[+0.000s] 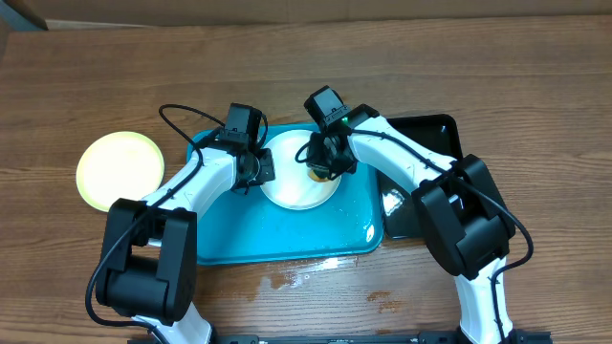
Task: Clean dirty plates on tray and stack at the side
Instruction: 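Scrub the white plate center again with the sponge, right gripper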
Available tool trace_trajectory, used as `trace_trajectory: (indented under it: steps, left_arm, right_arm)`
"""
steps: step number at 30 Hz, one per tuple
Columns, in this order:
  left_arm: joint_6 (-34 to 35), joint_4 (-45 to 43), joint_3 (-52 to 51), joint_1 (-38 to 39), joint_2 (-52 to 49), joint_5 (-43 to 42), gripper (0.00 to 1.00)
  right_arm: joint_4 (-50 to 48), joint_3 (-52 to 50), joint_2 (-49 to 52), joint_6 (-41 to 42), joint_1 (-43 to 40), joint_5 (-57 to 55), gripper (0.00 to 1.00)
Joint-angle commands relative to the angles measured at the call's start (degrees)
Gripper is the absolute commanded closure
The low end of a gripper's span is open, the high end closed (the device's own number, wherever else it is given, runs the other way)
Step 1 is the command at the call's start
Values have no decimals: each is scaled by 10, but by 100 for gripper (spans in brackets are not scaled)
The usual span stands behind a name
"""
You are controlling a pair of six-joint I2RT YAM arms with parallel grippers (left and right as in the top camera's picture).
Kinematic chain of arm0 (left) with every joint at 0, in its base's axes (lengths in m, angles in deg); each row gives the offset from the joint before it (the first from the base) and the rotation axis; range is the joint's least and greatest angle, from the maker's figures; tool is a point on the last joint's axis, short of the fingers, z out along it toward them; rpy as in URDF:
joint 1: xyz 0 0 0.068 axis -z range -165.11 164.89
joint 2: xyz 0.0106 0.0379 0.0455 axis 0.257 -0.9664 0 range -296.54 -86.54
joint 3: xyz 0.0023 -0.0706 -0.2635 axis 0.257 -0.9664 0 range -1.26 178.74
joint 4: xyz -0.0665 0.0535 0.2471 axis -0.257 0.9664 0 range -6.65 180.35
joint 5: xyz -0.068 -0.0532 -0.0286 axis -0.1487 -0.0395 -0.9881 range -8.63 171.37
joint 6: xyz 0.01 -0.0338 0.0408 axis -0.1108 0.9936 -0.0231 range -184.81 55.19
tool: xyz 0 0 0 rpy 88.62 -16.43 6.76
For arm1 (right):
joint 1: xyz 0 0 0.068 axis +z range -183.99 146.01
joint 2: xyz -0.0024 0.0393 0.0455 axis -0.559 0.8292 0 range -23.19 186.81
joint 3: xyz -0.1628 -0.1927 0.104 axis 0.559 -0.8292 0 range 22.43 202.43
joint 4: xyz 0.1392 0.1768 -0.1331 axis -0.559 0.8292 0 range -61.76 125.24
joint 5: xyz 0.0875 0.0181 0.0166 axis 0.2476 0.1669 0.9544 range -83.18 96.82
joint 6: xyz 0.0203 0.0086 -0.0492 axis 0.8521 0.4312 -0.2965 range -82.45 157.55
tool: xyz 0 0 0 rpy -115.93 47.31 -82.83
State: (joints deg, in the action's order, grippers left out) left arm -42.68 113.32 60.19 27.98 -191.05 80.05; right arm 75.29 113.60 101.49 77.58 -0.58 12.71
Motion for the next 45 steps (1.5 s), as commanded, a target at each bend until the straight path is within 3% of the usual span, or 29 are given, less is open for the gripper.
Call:
trace_trajectory:
  steps: [1, 5, 15, 29, 31, 34, 36, 45]
  left_arm:
    - [3, 4, -9, -4, -19, 19, 96]
    - [3, 4, -9, -4, -19, 19, 96]
    - [3, 6, -9, -4, -19, 19, 96]
    - [3, 4, -9, -4, -19, 19, 96]
    - [1, 4, -9, -4, -19, 19, 96]
    - [-3, 4, -9, -4, -19, 19, 96]
    - [-3, 1, -9, -4, -19, 19, 96]
    - [-10, 1, -9, -4, -19, 19, 96]
  right_arm:
    - [28, -27, 22, 24, 0, 3, 96]
    - [27, -36, 22, 37, 0, 2, 96]
    - [-100, -110, 24, 38, 0, -13, 96]
    - [-90, -111, 22, 32, -1, -13, 96]
    - [-83, -111, 22, 32, 3, -37, 83]
    - [-72, -111, 22, 32, 10, -60, 78]
    - [-67, -111, 22, 30, 17, -76, 66]
    - [4, -63, 22, 17, 19, -84, 67]
